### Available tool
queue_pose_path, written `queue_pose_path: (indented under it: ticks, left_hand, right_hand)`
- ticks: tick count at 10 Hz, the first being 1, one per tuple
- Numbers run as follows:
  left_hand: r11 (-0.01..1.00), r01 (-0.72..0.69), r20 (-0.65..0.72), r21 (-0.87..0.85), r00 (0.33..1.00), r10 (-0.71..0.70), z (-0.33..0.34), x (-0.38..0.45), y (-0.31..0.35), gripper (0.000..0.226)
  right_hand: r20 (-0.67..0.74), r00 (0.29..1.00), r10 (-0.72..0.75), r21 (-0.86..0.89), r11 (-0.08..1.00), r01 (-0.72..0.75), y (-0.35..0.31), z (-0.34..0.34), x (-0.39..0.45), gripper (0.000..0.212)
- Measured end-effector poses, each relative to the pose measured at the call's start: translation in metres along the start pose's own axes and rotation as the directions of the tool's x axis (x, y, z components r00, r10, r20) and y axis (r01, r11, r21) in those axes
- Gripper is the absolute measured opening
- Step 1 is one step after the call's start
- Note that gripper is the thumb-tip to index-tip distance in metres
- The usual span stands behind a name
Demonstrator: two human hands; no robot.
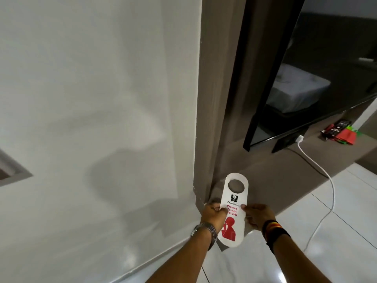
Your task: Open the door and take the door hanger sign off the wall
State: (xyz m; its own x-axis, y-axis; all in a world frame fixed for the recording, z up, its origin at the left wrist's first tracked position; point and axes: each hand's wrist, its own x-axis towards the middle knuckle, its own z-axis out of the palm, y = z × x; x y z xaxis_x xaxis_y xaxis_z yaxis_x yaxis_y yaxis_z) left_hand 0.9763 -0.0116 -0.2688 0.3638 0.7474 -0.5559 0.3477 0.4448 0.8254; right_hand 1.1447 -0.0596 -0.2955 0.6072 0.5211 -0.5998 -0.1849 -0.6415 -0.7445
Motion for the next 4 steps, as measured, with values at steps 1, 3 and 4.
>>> queue_pose_path:
  ticks: [1,3,4]
  left_hand:
    - [0.999,0.026,-0.005,-0.027,1.000,-0.026,0.002,0.010,-0.004,0.023]
    - [0.998,-0.038,-0.068,-0.049,0.997,0.035,-0.006,0.010,-0.013,0.017]
    - [0.983,-0.176,-0.129,0.057,0.975,0.182,-0.018,-0.006,-0.014,0.032]
  right_hand:
    - [0.011,0.998,0.063,-0.017,0.998,-0.063,0.007,0.008,0.020,0.017]
    - [-0.026,0.999,-0.040,0.160,0.986,0.043,0.018,0.016,0.019,0.011]
    - [-0.171,0.963,-0.209,0.115,0.966,0.230,0.026,0.024,-0.007,0.009]
